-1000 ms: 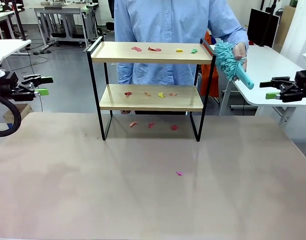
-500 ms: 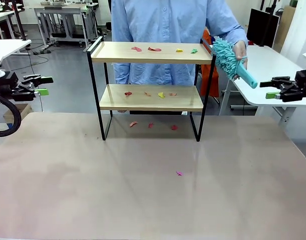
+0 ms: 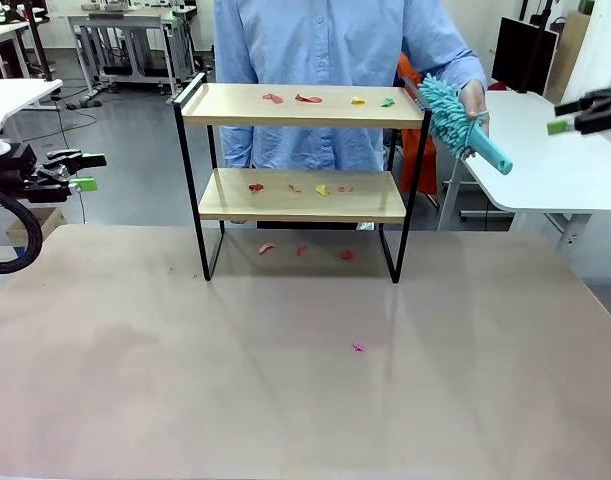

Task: Clean the shelf.
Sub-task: Pick up the Duster handed by the human.

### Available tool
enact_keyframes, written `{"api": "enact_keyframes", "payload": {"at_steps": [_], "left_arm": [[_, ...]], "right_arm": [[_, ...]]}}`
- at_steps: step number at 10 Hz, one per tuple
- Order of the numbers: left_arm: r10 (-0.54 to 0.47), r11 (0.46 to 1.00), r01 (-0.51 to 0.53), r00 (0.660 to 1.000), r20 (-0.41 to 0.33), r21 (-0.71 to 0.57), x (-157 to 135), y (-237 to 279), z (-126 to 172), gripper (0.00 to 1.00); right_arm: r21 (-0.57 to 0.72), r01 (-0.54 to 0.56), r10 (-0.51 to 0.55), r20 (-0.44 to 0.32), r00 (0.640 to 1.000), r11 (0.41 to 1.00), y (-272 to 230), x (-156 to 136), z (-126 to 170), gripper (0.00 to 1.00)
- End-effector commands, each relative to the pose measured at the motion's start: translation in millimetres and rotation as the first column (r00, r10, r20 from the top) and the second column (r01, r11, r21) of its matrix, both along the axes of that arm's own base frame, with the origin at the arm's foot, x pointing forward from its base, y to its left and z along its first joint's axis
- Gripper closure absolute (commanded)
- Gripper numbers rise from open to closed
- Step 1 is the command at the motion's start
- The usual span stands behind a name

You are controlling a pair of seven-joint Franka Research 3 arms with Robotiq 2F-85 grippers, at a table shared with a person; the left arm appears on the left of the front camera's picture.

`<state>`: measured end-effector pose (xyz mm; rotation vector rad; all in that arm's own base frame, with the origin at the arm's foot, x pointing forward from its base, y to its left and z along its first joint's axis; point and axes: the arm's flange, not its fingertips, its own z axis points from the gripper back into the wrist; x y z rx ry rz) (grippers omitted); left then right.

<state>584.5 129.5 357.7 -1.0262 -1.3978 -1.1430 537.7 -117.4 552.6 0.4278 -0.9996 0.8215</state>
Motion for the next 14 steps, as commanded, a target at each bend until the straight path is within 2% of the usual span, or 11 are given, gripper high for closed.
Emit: {"api": "enact_keyframes", "payload": {"at_steps": [1,2,4,5,6,8,9,10,12,13,14], "left_arm": [[0.001,1.000,-0.001,1.000,0.006,0.002,0.0,0.4,0.8,0.00],[0.001,1.000,-0.001,1.000,0.006,0.002,0.0,0.4,0.8,0.00],[0.001,1.000,-0.001,1.000,0.006,0.002,0.0,0.4,0.8,0.00],[0.001,1.000,-0.001,1.000,0.006,0.002,0.0,0.4,0.8,0.00],[0.001,1.000,-0.001,1.000,0.006,0.002,0.0,0.4,0.8,0.00],[0.001,1.000,-0.001,1.000,0.006,0.002,0.0,0.4,0.8,0.00],[0.001,1.000,-0.001,1.000,0.006,0.002,0.0,0.4,0.8,0.00],[0.001,1.000,-0.001,1.000,0.006,0.002,0.0,0.4,0.8,0.00],[0.001,1.000,-0.001,1.000,0.006,0.002,0.0,0.4,0.8,0.00],[0.001,1.000,-0.001,1.000,0.006,0.002,0.0,0.4,0.8,0.00],[0.001,1.000,-0.001,1.000,0.006,0.002,0.0,0.4,0.8,0.00]], "right_arm": [[-0.078,0.217,-0.226,-0.127,0.966,0.973,66.8,-24.6,9.5,0.00],[-0.140,0.319,-0.338,-0.142,0.931,0.938,89.3,-31.4,16.2,0.00],[-0.216,0.375,-0.413,-0.172,0.894,0.901,110.5,-45.2,14.9,0.00],[-0.070,0.294,-0.301,-0.130,0.945,0.953,108.5,-46.8,21.2,0.00],[-0.184,0.351,-0.370,-0.081,0.925,0.918,109.3,-37.4,14.2,0.00],[-0.184,0.351,-0.370,-0.081,0.925,0.918,109.3,-37.4,14.2,0.00],[-0.171,0.338,-0.358,-0.105,0.928,0.926,115.0,-40.1,10.8,0.00],[-0.213,0.397,-0.432,-0.153,0.889,0.893,127.5,-51.6,22.0,0.00],[-0.308,0.485,-0.548,-0.167,0.819,0.818,159.8,-64.6,46.1,0.00],[-0.358,0.506,-0.596,-0.213,0.774,0.785,172.1,-67.2,44.6,0.00],[-0.381,0.521,-0.619,-0.206,0.758,0.764,183.8,-63.3,36.4,0.00]]}}
